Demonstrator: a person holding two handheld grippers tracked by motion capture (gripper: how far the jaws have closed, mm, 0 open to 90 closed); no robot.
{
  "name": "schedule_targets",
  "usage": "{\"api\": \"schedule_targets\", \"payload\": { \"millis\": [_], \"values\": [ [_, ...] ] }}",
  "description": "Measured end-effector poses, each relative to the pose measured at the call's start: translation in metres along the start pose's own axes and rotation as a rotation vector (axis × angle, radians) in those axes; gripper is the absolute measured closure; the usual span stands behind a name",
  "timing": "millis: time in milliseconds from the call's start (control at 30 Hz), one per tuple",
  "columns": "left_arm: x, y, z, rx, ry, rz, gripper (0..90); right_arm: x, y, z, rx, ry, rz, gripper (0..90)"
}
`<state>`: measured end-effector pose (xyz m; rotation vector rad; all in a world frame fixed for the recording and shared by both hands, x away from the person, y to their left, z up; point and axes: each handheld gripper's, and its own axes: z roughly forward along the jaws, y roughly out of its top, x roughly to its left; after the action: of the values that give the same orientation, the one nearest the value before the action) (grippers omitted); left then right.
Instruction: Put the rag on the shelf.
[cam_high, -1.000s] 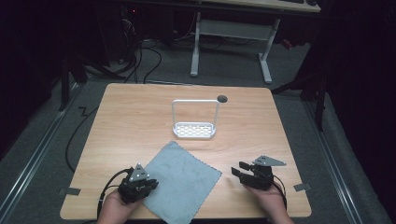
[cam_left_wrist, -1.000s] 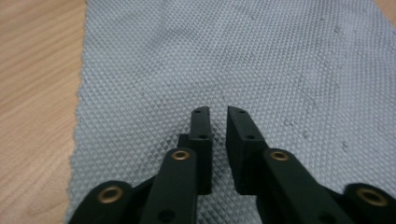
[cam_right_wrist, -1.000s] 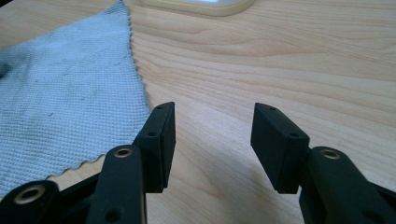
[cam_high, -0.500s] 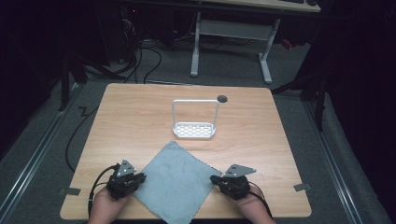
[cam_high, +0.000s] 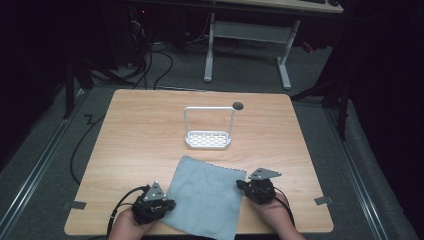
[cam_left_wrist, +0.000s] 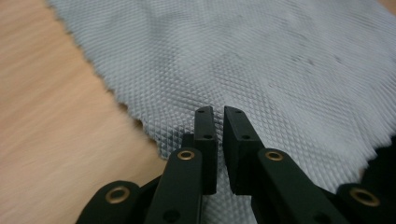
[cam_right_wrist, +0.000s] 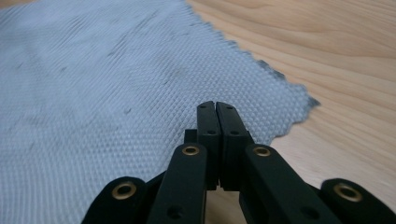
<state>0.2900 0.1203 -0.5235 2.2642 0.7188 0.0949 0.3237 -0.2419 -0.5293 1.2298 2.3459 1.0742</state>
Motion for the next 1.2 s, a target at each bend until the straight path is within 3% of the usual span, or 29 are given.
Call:
{"api": "schedule_targets", "payload": {
  "millis": [100, 200, 300, 433, 600, 700, 800, 867, 967, 1000, 1067, 1200],
  "values": [
    [-0.016, 0.005, 0.009, 0.003, -0.053, 0.057, 83.3, -0.010, -0.002, -0.003, -0.010, -0.026, 0.022, 88.1],
    [-0.020, 0.007, 0.012, -0.001, -0.079, 0.078, 81.4, -0.013, -0.003, -0.004, -0.013, -0.022, 0.032, 87.5],
    [-0.020, 0.008, 0.013, -0.009, -0.086, 0.066, 76.7, -0.012, -0.003, -0.004, -0.013, -0.027, 0.025, 84.6],
    [-0.012, 0.006, 0.009, -0.054, -0.012, 0.048, 68.1, -0.010, -0.002, -0.010, -0.044, -0.029, 0.021, 83.4],
    [0.020, 0.011, 0.000, -0.146, 0.031, -0.087, 60.2, -0.010, -0.004, -0.021, -0.052, -0.004, 0.034, 83.2],
    [0.039, 0.023, 0.003, -0.188, 0.084, -0.149, 59.4, -0.008, -0.009, -0.022, -0.026, 0.007, 0.025, 82.4],
    [0.055, 0.041, 0.019, -0.177, 0.135, -0.194, 60.4, -0.008, -0.010, -0.020, -0.004, 0.006, 0.017, 82.2],
    [0.064, 0.054, 0.034, -0.165, 0.175, -0.197, 60.6, -0.008, -0.010, -0.019, 0.012, -0.007, 0.015, 82.0],
    [0.079, 0.075, 0.061, -0.135, 0.187, -0.222, 60.6, -0.010, -0.011, -0.020, 0.013, -0.014, 0.013, 81.8],
    [0.079, 0.075, 0.061, -0.135, 0.187, -0.222, 60.8, -0.010, -0.011, -0.020, 0.013, -0.014, 0.013, 81.8],
    [0.082, 0.086, 0.073, -0.114, 0.229, -0.212, 66.8, -0.012, -0.012, -0.021, 0.012, -0.016, 0.021, 81.8],
    [0.081, 0.090, 0.075, -0.100, 0.239, -0.216, 72.8, -0.014, -0.013, -0.023, 0.009, -0.015, 0.020, 81.8]
  ]
}}
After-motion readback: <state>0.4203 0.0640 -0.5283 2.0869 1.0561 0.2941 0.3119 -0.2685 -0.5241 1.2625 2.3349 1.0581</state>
